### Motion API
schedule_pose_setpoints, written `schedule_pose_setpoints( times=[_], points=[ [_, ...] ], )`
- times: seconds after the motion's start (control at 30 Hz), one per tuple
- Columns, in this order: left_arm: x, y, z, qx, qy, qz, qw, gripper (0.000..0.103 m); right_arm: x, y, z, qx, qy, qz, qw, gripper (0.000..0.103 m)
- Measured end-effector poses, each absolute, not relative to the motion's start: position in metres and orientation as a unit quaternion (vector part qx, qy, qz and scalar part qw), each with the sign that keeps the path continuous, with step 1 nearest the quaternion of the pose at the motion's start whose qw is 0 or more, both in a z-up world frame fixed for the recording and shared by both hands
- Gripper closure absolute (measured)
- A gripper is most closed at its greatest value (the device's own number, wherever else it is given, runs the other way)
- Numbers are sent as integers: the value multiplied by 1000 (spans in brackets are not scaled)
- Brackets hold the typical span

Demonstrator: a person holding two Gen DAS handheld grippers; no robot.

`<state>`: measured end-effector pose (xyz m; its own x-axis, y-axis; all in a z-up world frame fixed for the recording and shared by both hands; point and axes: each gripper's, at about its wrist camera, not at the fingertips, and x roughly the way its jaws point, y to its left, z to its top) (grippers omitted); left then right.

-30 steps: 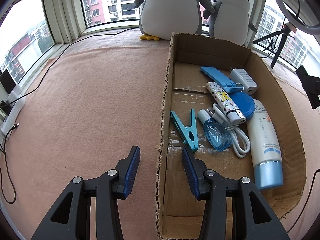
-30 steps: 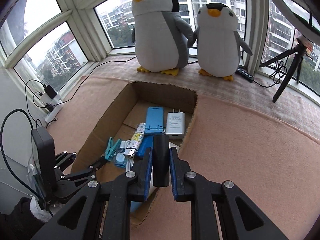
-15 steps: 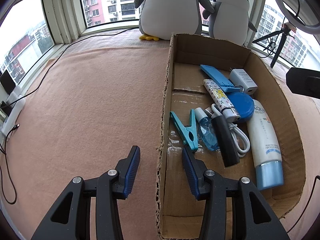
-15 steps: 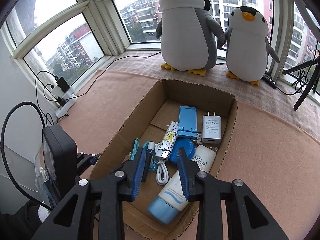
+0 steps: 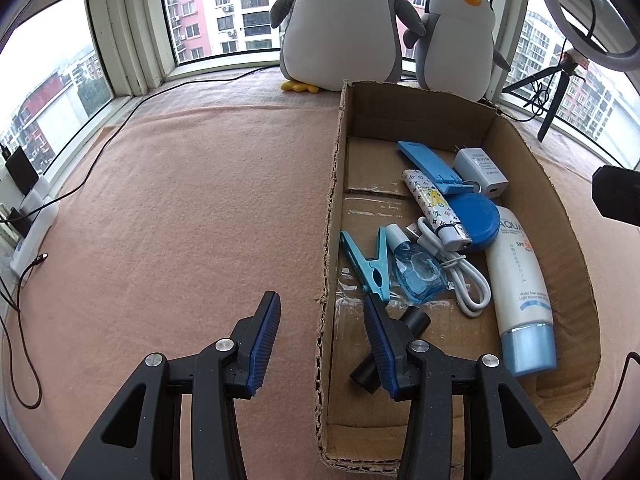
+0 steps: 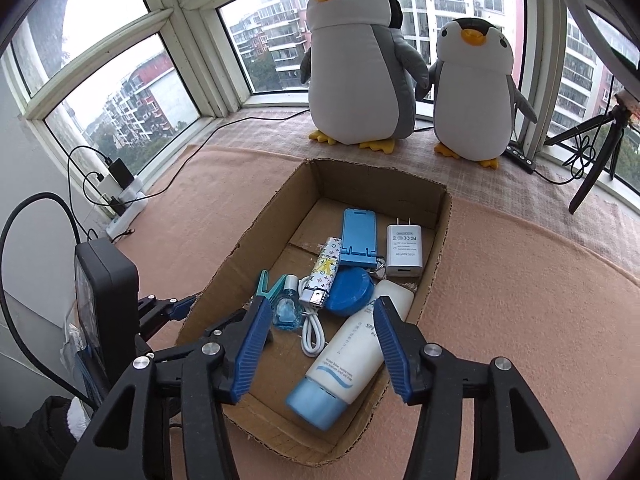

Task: Organize rigid objects

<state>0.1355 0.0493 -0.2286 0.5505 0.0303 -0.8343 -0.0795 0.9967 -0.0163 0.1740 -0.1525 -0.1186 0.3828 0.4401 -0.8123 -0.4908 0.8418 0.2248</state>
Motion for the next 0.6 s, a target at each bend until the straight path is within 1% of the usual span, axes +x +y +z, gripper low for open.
schedule_pose_setpoints(
  times=[0.17,0.3,0.43,0.47,0.5,0.57,0.6],
  points=[
    [129,46,-209,-23,457,30,888,55,166,-163,-111,-26,472,267,840,49],
    [119,44,-188,-24,440,27,897,55,155,-174,-101,-17,459,255,851,42],
    [107,40,-166,-24,421,24,907,55,142,-188,-88,-6,440,236,866,39],
    [104,38,-161,-24,416,23,909,54,140,-192,-84,-3,435,230,870,37],
    [100,36,-154,-24,410,22,911,54,137,-196,-81,2,431,224,874,34],
    [93,33,-143,-22,400,19,916,48,131,-203,-75,11,421,214,881,31],
    [90,31,-138,-20,394,19,919,47,129,-207,-73,13,417,208,885,30]
  ],
)
